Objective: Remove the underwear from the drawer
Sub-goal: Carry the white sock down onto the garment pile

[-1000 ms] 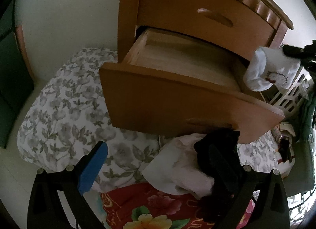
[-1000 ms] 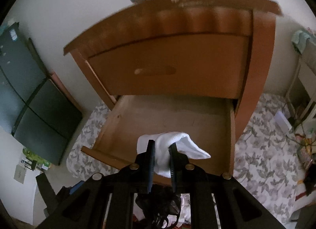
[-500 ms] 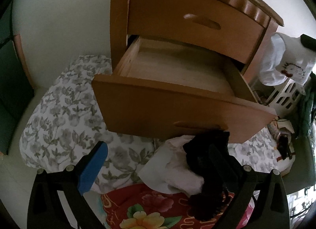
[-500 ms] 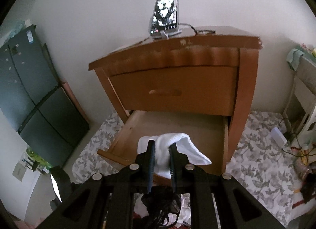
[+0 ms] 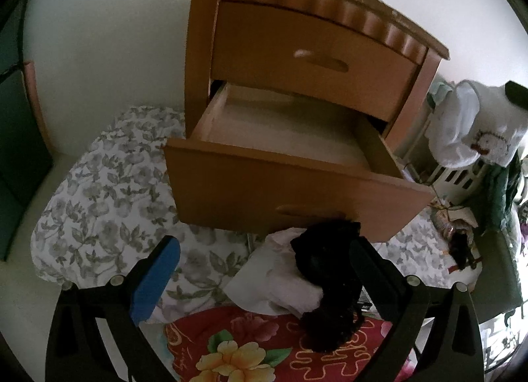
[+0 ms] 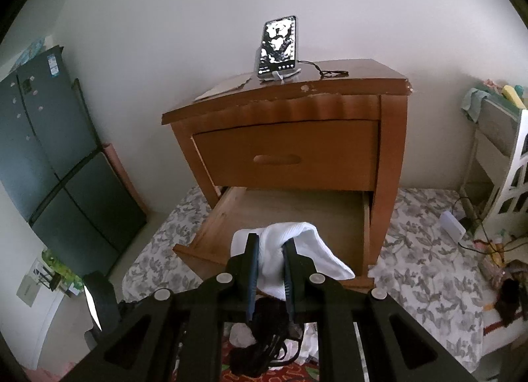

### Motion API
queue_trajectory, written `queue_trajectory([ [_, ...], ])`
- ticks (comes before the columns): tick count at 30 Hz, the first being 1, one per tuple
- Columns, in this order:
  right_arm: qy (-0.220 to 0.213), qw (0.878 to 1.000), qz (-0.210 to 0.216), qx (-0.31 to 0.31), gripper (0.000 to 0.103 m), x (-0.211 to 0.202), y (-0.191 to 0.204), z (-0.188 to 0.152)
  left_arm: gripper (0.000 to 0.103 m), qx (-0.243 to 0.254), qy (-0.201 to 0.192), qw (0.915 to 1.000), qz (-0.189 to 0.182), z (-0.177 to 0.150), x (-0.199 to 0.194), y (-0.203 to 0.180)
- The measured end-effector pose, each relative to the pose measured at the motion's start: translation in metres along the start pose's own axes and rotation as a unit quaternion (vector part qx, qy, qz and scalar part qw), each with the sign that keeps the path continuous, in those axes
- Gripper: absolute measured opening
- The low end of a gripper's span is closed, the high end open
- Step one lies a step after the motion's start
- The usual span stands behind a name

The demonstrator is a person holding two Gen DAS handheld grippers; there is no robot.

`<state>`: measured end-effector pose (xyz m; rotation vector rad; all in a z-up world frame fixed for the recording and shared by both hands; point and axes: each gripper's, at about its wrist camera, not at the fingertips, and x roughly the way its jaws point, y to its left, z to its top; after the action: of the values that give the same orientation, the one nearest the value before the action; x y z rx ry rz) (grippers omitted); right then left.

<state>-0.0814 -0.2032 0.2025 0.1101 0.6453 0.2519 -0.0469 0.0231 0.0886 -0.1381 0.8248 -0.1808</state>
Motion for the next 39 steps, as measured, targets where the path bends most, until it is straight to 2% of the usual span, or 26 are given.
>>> queue_trajectory([
  [8, -0.001, 1.000, -0.007, -0.006, 0.014, -0.014, 0.021, -0.018, 0.102, -0.013, -0.029, 0.9995, -0.009, 0.000, -0.022, 0.006],
  [18, 0.041, 0.999, -0.021, -0.007, 0.015, 0.014, 0.034, -0.046, 0.102, -0.035, -0.039, 0.9986, -0.010, -0.001, -0.030, 0.021],
  [26, 0.084, 0.996, -0.038, 0.008, 0.015, 0.058, 0.030, -0.061, 0.102, -0.056, -0.037, 0.9977, -0.003, -0.001, -0.030, 0.037],
  [31, 0.122, 0.991, -0.044, 0.026, 0.015, 0.100, 0.022, -0.076, 0.102, -0.060, -0.032, 0.9977, -0.001, -0.003, -0.026, 0.040],
  [39, 0.212, 0.975, -0.043, 0.056, 0.015, 0.172, 0.014, -0.129, 0.102, -0.063, -0.021, 0.9978, 0.001, -0.005, -0.018, 0.043],
])
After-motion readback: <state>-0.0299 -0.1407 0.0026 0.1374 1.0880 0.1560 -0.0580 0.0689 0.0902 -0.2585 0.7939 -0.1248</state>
